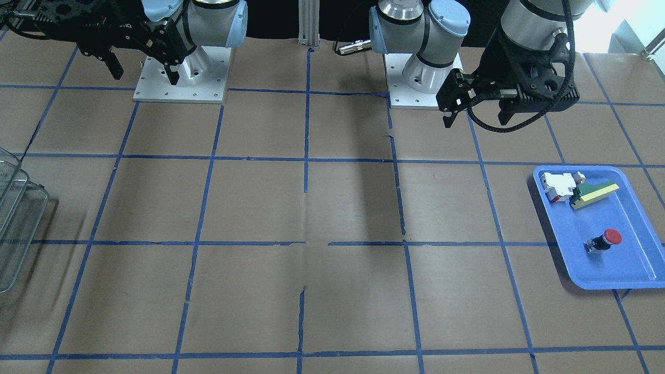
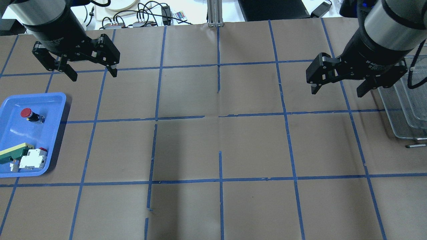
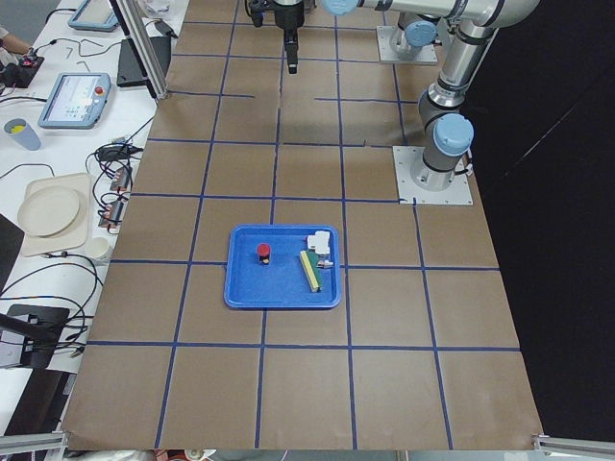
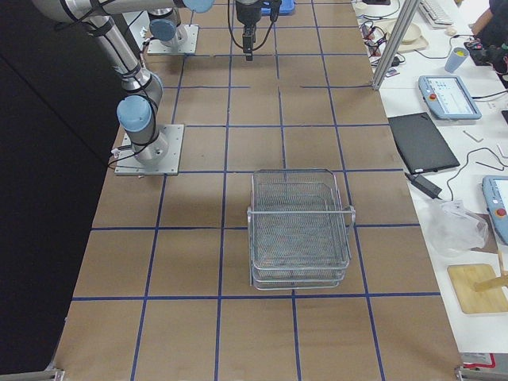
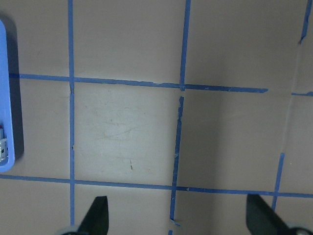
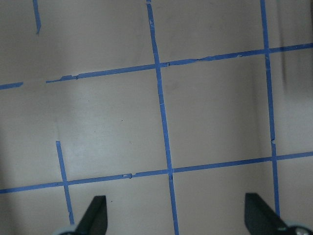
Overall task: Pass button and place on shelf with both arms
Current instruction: 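Move the left gripper over the blue tray toward the red button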
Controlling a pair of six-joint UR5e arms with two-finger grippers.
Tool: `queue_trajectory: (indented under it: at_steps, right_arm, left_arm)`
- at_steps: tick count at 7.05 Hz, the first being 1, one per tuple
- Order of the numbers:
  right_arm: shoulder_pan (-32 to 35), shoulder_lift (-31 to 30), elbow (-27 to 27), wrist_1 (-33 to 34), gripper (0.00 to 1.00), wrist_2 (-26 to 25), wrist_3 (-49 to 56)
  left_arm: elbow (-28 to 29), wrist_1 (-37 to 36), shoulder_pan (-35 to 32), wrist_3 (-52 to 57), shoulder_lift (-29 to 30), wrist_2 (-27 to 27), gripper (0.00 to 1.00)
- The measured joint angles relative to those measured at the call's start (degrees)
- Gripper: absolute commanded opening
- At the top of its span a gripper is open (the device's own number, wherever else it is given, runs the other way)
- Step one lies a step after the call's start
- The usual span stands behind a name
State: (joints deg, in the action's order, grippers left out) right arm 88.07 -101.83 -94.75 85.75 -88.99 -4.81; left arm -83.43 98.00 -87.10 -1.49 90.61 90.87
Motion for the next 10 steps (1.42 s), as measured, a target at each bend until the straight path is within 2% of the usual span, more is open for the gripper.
queue_trajectory:
  at_steps: [8, 10]
  right_arm:
    - [0.00, -0.09, -0.06, -0.25, 1.00, -1.38, 0.38]
    - [0.09, -0.39, -0.11, -0.13, 1.00, -0.75, 0.39]
  left_arm:
    - [-0.29, 0.97, 0.80, 0.95, -2.28, 0.31, 1.00]
    - [1.20, -1.18, 3.16, 6.64, -0.60, 3.73, 1.00]
